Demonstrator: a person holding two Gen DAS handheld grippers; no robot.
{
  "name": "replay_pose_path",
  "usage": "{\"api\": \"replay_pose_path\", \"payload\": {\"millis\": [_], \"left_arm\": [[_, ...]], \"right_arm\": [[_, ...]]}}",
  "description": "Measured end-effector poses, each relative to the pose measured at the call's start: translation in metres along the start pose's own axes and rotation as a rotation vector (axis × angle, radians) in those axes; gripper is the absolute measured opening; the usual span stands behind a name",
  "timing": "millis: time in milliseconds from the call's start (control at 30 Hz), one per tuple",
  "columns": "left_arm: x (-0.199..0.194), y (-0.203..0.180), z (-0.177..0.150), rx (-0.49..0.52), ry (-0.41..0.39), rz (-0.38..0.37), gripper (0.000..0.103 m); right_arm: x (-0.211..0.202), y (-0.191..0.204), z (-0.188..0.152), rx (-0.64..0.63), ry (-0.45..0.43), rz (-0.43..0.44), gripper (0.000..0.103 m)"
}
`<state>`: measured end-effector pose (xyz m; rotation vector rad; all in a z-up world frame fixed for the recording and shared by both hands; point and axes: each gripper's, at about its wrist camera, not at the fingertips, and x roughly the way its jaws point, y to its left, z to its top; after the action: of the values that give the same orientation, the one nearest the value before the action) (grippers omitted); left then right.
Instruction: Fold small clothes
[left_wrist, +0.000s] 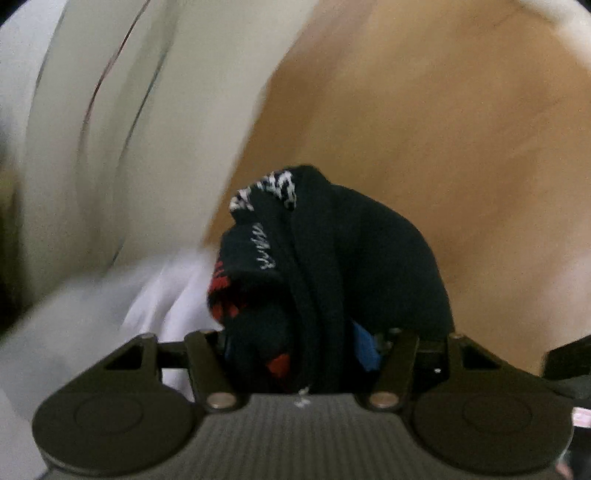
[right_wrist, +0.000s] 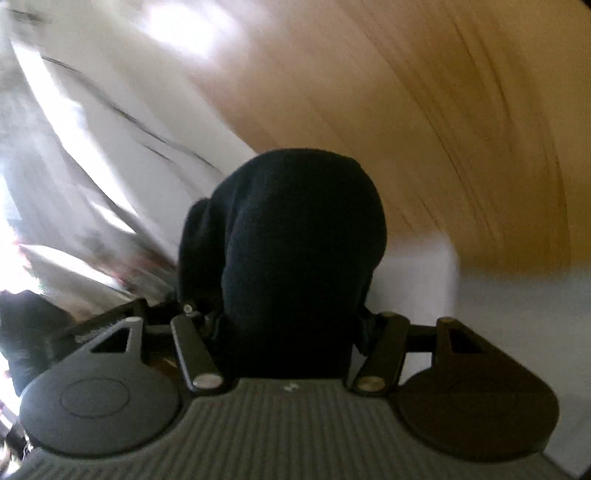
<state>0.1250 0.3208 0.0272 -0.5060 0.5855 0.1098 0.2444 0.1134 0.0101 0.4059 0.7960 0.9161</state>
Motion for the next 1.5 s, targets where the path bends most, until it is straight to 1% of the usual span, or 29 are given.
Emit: {"api": "replay_pose_path", "payload": {"millis": [33, 67, 100, 133, 167, 200, 233, 267, 300, 333, 367, 433, 500, 567, 633, 700, 767, 800, 833, 933, 967, 1033, 1133, 1267, 1333, 1367, 1433, 1500], "left_arm": [[0.019, 0.01, -0.01, -0.016, 0.037, 0.037, 0.061], [0.021, 0.014, -0.017, -0.024, 0.002, 0.01, 0.064], [0.018, 0.011, -0.021, 0.0, -0.022, 0.006, 0.064], [0.018, 0.004, -0.023, 0.054, -0.033, 0.03, 0.066], [0.017, 0.0, -0.026, 0.086, -0.052, 0.054, 0.065], [0.017, -0.002, -0.027, 0.087, -0.058, 0.061, 0.066], [0.017, -0.001, -0.026, 0.075, -0.049, 0.063, 0.07], [0.016, -0.002, -0.026, 0.069, -0.047, 0.072, 0.073], [0.012, -0.004, -0.028, 0.07, -0.049, 0.093, 0.074], [0.006, -0.01, -0.031, 0.08, -0.055, 0.141, 0.076], [-0.003, -0.016, -0.034, 0.097, -0.066, 0.176, 0.075], [-0.022, -0.028, -0.042, 0.129, -0.086, 0.218, 0.074], [-0.043, -0.036, -0.054, 0.134, -0.095, 0.242, 0.075], [-0.06, -0.04, -0.065, 0.134, -0.104, 0.258, 0.077], [-0.075, -0.05, -0.08, 0.154, -0.113, 0.29, 0.081], [-0.084, -0.06, -0.092, 0.17, -0.099, 0.327, 0.081], [-0.095, -0.066, -0.106, 0.155, -0.082, 0.332, 0.081], [-0.098, -0.07, -0.113, 0.143, -0.073, 0.331, 0.081], [-0.104, -0.074, -0.123, 0.13, -0.065, 0.328, 0.081], [-0.121, -0.085, -0.151, 0.107, -0.052, 0.331, 0.081], [-0.127, -0.09, -0.159, 0.106, -0.047, 0.33, 0.081], [-0.134, -0.1, -0.177, 0.105, -0.041, 0.338, 0.081], [-0.141, -0.111, -0.198, 0.098, -0.037, 0.353, 0.081], [-0.146, -0.127, -0.22, 0.14, -0.054, 0.404, 0.081], [-0.144, -0.132, -0.231, 0.156, -0.049, 0.422, 0.08], [-0.142, -0.135, -0.233, 0.173, -0.043, 0.442, 0.078], [-0.145, -0.141, -0.234, 0.203, -0.089, 0.471, 0.079], [-0.145, -0.144, -0.235, 0.22, -0.093, 0.486, 0.079]], "right_arm": [[0.016, -0.012, -0.009, 0.009, 0.039, -0.054, 0.067], [0.017, -0.019, -0.019, -0.009, 0.016, -0.017, 0.067], [0.014, -0.018, -0.024, -0.043, -0.001, -0.008, 0.067], [0.013, -0.017, -0.025, -0.056, -0.003, -0.01, 0.068], [0.011, -0.017, -0.026, -0.06, -0.004, -0.009, 0.069], [0.008, -0.018, -0.027, -0.054, -0.008, -0.002, 0.069], [0.006, -0.02, -0.027, -0.046, -0.01, 0.004, 0.07], [0.005, -0.019, -0.027, -0.041, -0.016, 0.006, 0.073], [0.002, -0.017, -0.027, -0.044, -0.022, -0.004, 0.074], [-0.003, -0.015, -0.027, -0.047, -0.021, -0.016, 0.075], [-0.011, -0.014, -0.03, -0.054, -0.028, -0.031, 0.075], [-0.037, -0.005, -0.042, -0.098, -0.045, -0.059, 0.087], [-0.071, 0.005, -0.061, -0.159, -0.068, -0.083, 0.087], [-0.099, 0.009, -0.082, -0.184, -0.065, -0.127, 0.087], [-0.116, 0.008, -0.102, -0.178, -0.046, -0.168, 0.087], [-0.135, 0.009, -0.118, -0.159, -0.031, -0.208, 0.087], [-0.156, 0.02, -0.133, -0.139, -0.037, -0.23, 0.087], [-0.158, 0.027, -0.134, -0.135, -0.048, -0.24, 0.087], [-0.171, 0.03, -0.141, -0.134, -0.06, -0.253, 0.087], [-0.188, 0.034, -0.164, -0.147, -0.063, -0.305, 0.087], [-0.197, 0.035, -0.17, -0.152, -0.076, -0.313, 0.087], [-0.214, 0.037, -0.181, -0.16, -0.111, -0.327, 0.087], [-0.231, 0.037, -0.191, -0.156, -0.136, -0.327, 0.087], [-0.252, 0.039, -0.201, -0.183, -0.198, -0.312, 0.087], [-0.252, 0.041, -0.202, -0.184, -0.221, -0.309, 0.087], [-0.252, 0.041, -0.202, -0.186, -0.229, -0.301, 0.087], [-0.254, 0.041, -0.202, -0.189, -0.237, -0.285, 0.087], [-0.253, 0.041, -0.201, -0.188, -0.243, -0.276, 0.087]]}}
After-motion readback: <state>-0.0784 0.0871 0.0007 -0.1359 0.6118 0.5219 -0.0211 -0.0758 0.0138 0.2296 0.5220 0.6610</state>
